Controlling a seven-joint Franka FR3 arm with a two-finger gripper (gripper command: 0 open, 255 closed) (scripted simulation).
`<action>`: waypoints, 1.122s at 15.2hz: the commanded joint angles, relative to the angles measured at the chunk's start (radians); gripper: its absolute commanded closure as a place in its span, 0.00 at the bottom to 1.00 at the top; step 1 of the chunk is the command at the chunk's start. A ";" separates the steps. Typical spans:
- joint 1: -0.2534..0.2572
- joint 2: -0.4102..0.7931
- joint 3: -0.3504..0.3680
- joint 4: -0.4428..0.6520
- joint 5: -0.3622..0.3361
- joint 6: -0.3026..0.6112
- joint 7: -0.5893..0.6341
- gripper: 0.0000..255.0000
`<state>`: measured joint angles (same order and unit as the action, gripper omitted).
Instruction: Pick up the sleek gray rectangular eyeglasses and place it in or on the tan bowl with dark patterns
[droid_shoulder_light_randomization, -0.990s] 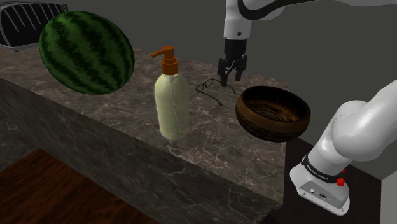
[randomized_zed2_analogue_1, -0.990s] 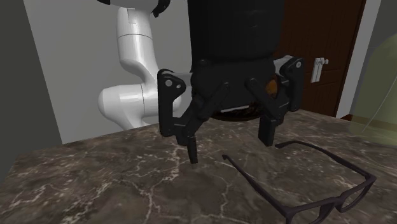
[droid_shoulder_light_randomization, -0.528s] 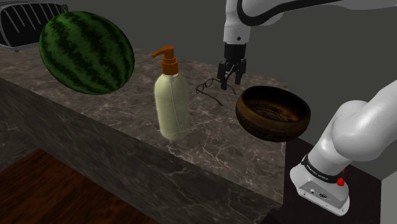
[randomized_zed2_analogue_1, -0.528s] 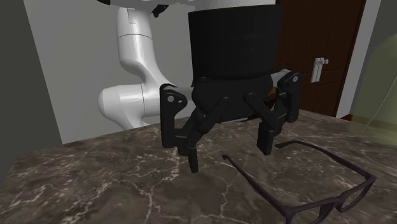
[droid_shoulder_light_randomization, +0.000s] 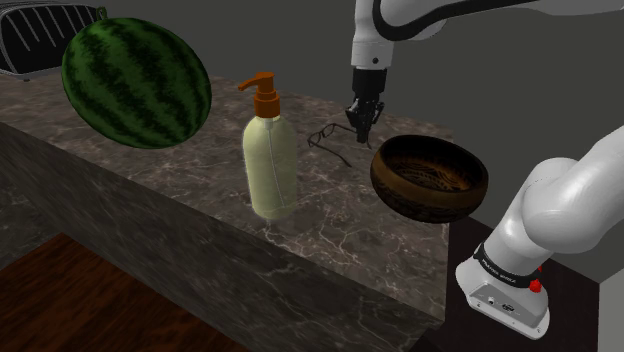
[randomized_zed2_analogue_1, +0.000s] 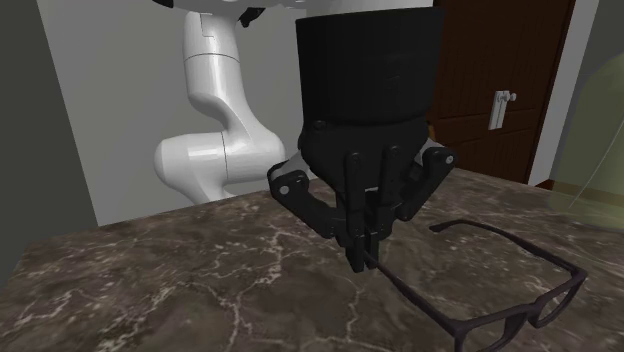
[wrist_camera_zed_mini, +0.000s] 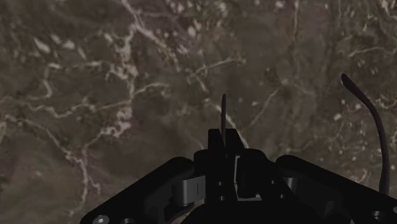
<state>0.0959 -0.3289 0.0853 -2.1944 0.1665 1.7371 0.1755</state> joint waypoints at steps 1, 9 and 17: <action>0.000 0.000 0.000 0.000 0.000 0.000 0.000 1.00; -0.001 -0.004 -0.003 0.063 -0.002 -0.067 0.008 1.00; -0.002 0.000 -0.007 0.174 -0.005 -0.173 0.021 1.00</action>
<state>0.0939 -0.3306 0.0786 -2.0367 0.1612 1.5790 0.1940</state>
